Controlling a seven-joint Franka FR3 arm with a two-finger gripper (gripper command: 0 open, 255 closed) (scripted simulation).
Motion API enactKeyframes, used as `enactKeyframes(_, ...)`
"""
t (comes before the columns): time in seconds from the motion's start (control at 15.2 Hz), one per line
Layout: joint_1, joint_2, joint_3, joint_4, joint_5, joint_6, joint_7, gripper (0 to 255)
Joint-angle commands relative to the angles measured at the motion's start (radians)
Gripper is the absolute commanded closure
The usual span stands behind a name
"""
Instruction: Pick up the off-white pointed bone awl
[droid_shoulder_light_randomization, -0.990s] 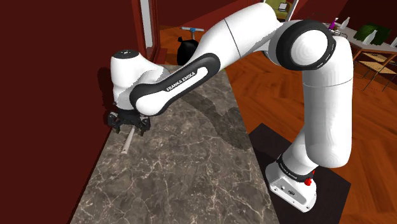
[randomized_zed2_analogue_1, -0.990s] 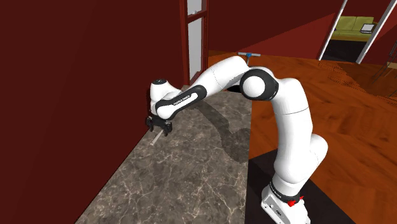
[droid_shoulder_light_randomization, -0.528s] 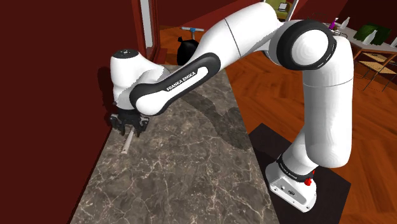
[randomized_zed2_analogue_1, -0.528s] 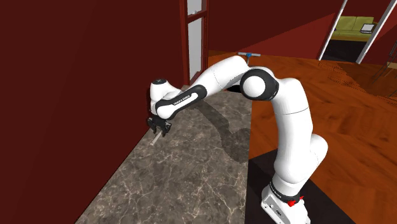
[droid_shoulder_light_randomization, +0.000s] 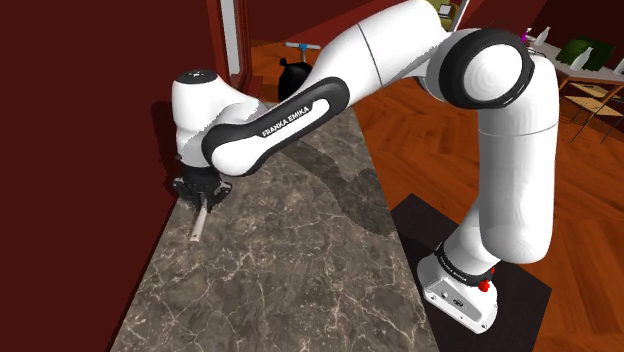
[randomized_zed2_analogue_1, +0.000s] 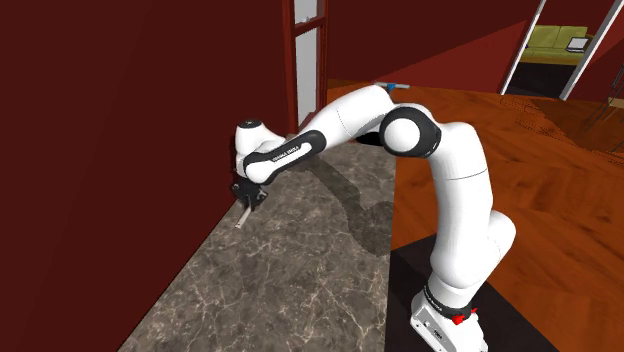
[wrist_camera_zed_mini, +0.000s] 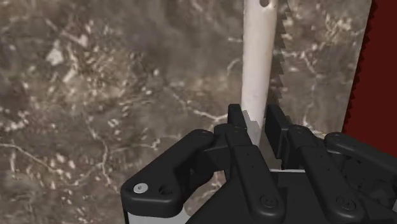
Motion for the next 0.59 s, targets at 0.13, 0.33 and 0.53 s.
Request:
enactKeyframes(0.13, -0.007, -0.026, 0.011, 0.016, 0.016, -0.040, -0.008, 255)
enactKeyframes(0.33, -0.011, -0.044, 0.018, 0.031, 0.027, -0.072, -0.013, 255)
enactKeyframes(0.53, -0.015, -0.061, 0.025, 0.048, 0.038, -0.104, -0.019, 255)
